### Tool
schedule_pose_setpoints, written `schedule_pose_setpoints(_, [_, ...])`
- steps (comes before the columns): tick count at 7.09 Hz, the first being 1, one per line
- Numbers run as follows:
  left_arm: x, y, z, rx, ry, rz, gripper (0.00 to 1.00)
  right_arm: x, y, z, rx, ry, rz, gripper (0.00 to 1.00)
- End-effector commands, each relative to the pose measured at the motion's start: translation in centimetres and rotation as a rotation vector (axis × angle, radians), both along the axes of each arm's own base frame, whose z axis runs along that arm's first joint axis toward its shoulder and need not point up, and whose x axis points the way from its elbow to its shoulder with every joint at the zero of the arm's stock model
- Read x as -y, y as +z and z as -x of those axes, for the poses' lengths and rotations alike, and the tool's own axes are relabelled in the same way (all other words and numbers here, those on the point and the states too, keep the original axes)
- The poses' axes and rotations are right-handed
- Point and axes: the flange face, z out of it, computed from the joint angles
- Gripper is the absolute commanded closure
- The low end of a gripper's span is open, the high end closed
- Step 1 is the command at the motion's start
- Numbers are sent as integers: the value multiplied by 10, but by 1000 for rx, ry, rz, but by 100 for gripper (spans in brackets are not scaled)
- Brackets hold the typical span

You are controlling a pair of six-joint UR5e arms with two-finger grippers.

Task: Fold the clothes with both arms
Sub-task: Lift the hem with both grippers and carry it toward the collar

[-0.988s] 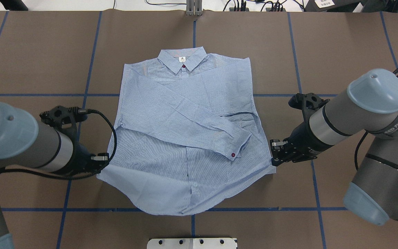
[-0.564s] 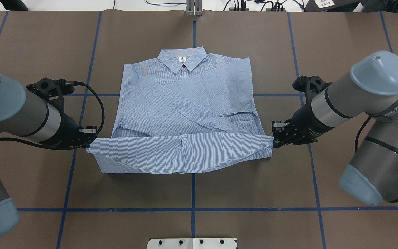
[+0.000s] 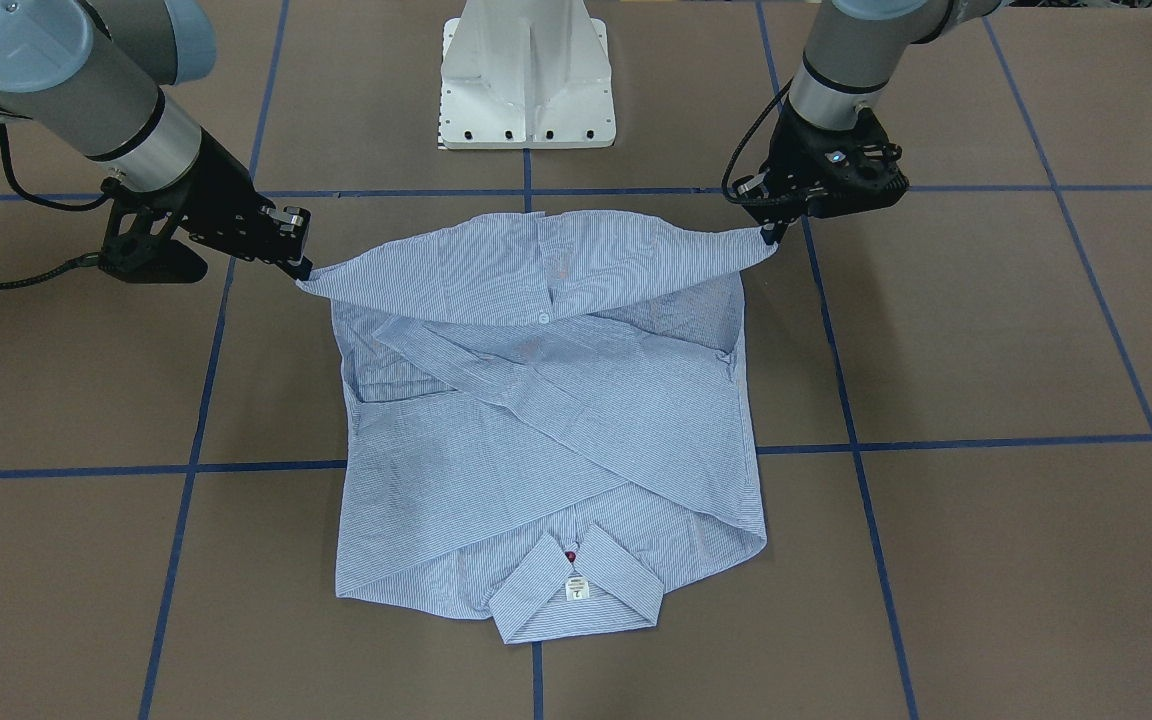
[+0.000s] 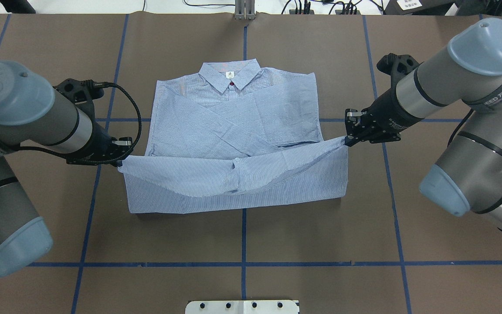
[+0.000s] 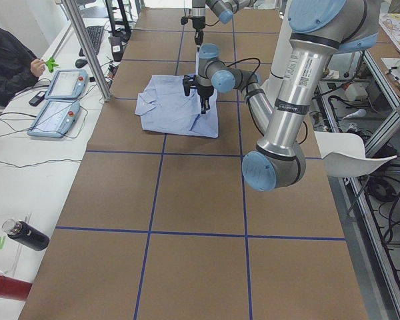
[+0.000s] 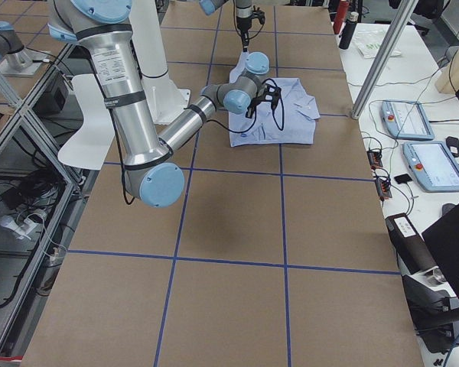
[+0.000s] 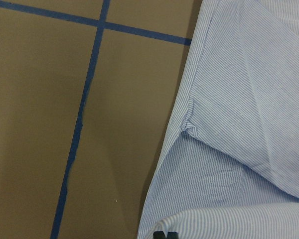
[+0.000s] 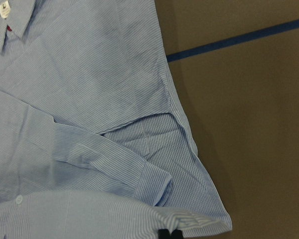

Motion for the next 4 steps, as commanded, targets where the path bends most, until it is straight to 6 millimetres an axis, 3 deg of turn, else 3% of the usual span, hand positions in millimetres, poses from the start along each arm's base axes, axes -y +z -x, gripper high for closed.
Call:
schedule_pose_setpoints(1, [39,-2,8,10,-60,5,100,27,1,-1,-16,40,3,100])
schedule_pose_setpoints(3, [78,7,31,22,-80,-28,100,49,4,-10,-30,77,8,100])
schedule_pose_setpoints(4, [102,11,33,12,-105,-34,100,59,-2,-16,-26,94,1,100])
